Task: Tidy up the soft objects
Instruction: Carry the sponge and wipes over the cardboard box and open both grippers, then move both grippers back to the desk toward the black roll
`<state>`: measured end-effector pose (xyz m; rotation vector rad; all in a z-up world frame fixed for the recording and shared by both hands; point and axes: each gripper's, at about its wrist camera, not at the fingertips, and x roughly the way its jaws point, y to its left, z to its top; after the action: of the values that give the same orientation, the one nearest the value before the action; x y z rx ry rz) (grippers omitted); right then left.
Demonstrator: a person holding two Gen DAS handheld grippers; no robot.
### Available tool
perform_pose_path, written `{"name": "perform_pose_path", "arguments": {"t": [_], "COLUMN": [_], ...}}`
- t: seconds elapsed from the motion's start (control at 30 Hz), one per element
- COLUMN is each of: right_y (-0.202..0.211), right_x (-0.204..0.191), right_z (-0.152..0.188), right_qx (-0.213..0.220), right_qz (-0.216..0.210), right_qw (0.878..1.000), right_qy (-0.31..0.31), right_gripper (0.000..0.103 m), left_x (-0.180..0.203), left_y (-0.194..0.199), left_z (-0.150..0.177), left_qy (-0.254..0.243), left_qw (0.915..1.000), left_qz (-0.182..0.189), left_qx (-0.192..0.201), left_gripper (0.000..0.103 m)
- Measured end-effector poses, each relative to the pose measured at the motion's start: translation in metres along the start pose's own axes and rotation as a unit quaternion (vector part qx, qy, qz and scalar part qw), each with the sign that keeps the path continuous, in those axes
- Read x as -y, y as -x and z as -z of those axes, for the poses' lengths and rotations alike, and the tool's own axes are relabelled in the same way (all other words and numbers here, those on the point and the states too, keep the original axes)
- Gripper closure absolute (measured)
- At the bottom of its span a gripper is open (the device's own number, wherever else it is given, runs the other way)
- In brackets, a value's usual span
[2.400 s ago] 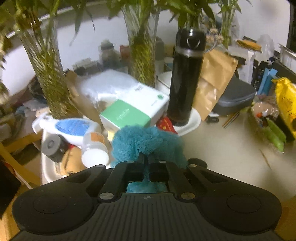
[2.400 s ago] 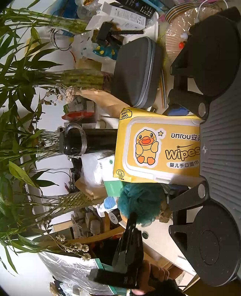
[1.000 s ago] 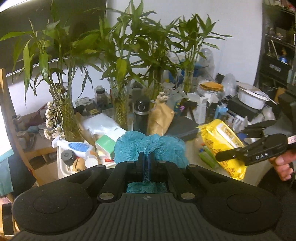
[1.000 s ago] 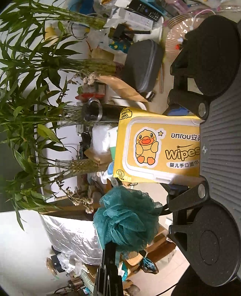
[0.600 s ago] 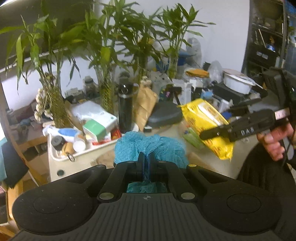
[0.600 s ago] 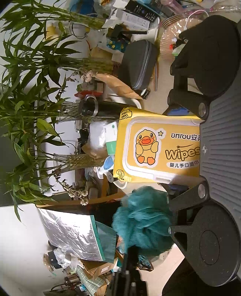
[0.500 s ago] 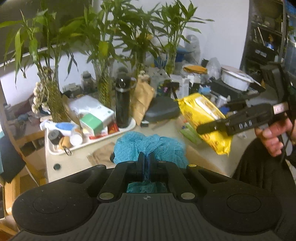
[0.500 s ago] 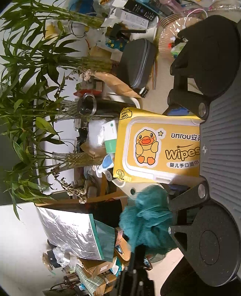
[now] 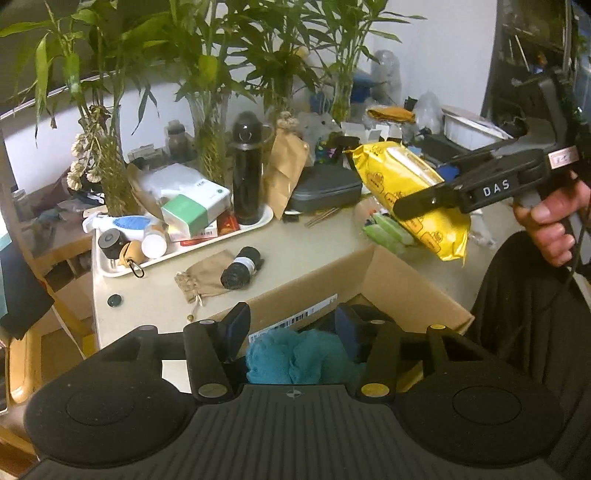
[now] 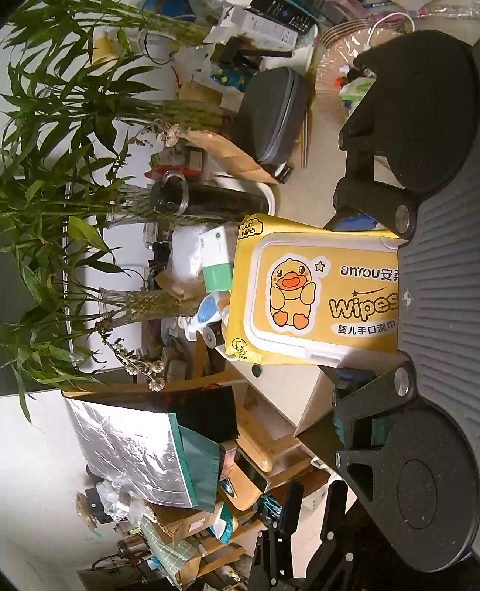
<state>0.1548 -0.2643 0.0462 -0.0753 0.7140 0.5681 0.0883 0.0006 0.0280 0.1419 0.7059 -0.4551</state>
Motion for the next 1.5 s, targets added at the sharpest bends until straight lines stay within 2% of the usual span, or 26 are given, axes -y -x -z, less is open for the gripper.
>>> {"name": "perform_pose_path", "arguments": {"t": [0.27,0.53,0.73,0.83,0.87,0.93,0.97,1.0,1.17,1.3,1.5], "right_y": [0.004,-0.001,-0.008,-0.01,-0.011,-0.012,-0.012,-0.013,-0.02,-0.022,-0.031], "right_x": [-0.009,-0.019,-0.024,-0.033,-0.037,-0.04,-0.04,-0.039,-0.026,-0.02,-0.019], "right_z": [-0.007,0.007,0.017,0.02,0.022,0.026,0.026,0.026,0.026,0.034,0.045], "right_qx": [0.002,-0.01,-0.01,0.002,0.007,0.024,0.03,0.036,0.025,0.012,-0.02], "right_qz": [-0.003,-0.02,-0.07,-0.1,-0.108,-0.124,-0.124,-0.12,-0.094,-0.078,-0.031], "right_qw": [1.0,1.0,0.997,0.993,0.991,0.988,0.988,0.988,0.993,0.995,0.997], "right_qy": [0.015,0.019,0.032,0.064,0.074,0.088,0.088,0.087,0.06,0.063,0.067], "right_gripper": [0.036,0.036,0.035,0.034,0.032,0.013,0.003,0.0,0.0,0.0,0.0], "left_x": [0.005,-0.003,-0.016,-0.019,-0.02,-0.021,-0.021,-0.022,-0.025,-0.028,-0.03], "left_y": [0.012,0.018,0.019,0.017,0.017,0.017,0.017,0.017,0.017,0.014,0.005], "left_z": [-0.007,-0.005,0.006,0.012,0.014,0.017,0.019,0.022,0.029,0.031,0.031], "left_qy": [-0.001,0.03,0.062,0.065,0.064,0.062,0.062,0.064,0.08,0.086,0.094], "left_qw": [0.9995,0.9964,0.9946,0.9941,0.994,0.9933,0.9929,0.9926,0.9918,0.991,0.9901], "left_qz": [-0.019,-0.077,-0.083,-0.086,-0.088,-0.097,-0.101,-0.102,-0.098,-0.101,-0.101], "left_qx": [0.027,0.017,0.0,-0.007,-0.01,-0.01,-0.009,-0.01,-0.015,-0.019,-0.023], "left_gripper": [0.053,0.052,0.052,0.052,0.052,0.052,0.052,0.052,0.052,0.052,0.052]}}
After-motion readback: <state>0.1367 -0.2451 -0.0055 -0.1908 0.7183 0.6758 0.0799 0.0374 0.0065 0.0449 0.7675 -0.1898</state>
